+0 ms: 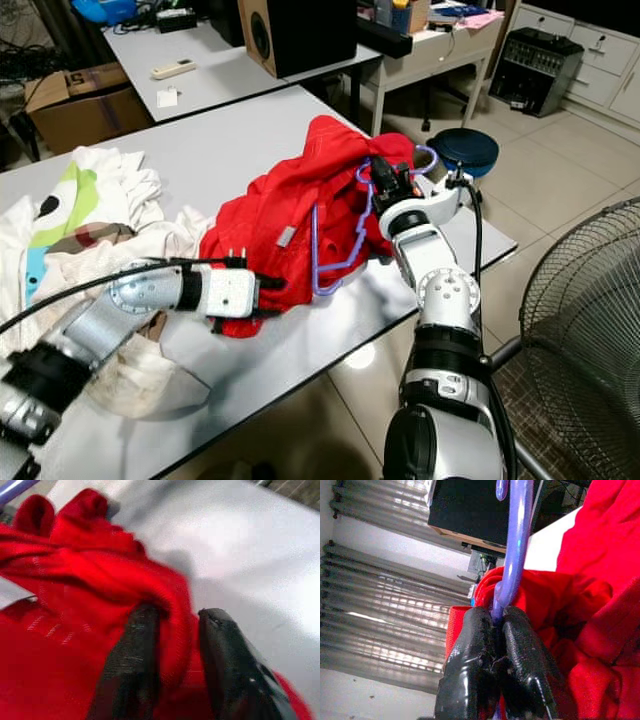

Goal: Hang hanger

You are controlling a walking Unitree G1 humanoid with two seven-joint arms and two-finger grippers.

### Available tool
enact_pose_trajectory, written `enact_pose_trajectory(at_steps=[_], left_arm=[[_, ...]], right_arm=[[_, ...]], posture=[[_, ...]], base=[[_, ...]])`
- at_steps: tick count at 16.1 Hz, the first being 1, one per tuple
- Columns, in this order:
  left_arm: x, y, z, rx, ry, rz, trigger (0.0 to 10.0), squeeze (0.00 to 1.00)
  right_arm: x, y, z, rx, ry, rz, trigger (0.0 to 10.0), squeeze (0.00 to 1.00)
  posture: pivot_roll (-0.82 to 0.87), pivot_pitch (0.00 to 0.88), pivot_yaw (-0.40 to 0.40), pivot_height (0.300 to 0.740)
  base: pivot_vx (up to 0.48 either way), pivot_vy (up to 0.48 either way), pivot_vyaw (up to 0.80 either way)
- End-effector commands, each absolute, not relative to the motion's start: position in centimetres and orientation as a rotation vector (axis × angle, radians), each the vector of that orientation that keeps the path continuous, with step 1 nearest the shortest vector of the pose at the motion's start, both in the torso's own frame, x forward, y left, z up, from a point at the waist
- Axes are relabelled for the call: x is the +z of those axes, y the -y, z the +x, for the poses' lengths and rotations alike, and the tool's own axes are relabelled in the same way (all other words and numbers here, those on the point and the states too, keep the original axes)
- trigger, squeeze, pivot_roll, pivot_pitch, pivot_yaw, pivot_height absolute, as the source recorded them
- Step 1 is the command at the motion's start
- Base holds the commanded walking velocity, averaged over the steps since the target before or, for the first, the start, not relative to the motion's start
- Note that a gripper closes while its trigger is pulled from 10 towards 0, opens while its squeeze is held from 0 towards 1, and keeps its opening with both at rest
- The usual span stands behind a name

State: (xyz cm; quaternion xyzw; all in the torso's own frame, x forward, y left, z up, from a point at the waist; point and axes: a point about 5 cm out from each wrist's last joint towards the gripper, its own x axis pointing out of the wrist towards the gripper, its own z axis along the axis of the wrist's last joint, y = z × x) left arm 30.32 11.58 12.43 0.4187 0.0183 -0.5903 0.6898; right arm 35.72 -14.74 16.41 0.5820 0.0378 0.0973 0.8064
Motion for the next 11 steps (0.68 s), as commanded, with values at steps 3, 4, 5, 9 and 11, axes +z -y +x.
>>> enact_pose_trajectory(at_steps=[3,4,5,9,11], left_arm=[[12.8,-11.9,31.0,-1.276,-0.028,0.982,0.0,0.0],[12.7,-11.8,30.9,-1.29,-0.023,0.969,0.0,0.0],[12.6,-11.7,30.7,-1.31,-0.018,0.96,0.0,0.0],[12.2,-10.9,29.6,-1.404,0.008,0.989,0.0,0.0],[12.4,-10.3,29.3,-1.446,0.035,1.024,0.0,0.0]], right_arm=[[17.1,14.7,35.9,0.222,-0.052,1.247,10.0,0.0],[17.0,14.7,35.9,0.221,-0.055,1.247,10.0,0.0],[17.0,14.7,35.9,0.221,-0.055,1.246,10.0,0.0],[17.2,14.8,36.3,0.207,-0.056,1.244,10.0,0.0],[17.4,14.8,36.9,0.172,-0.06,1.226,10.0,0.0]], posture=[[-0.02,0.0,0.107,0.74],[-0.02,0.0,0.106,0.74],[-0.02,0.0,0.105,0.74],[-0.02,0.0,0.097,0.74],[-0.01,0.0,0.089,0.74]], base=[[0.0,0.0,0.0],[0.0,0.0,0.0],[0.0,0.0,0.0],[0.0,0.0,0.0],[0.0,0.0,0.0]])
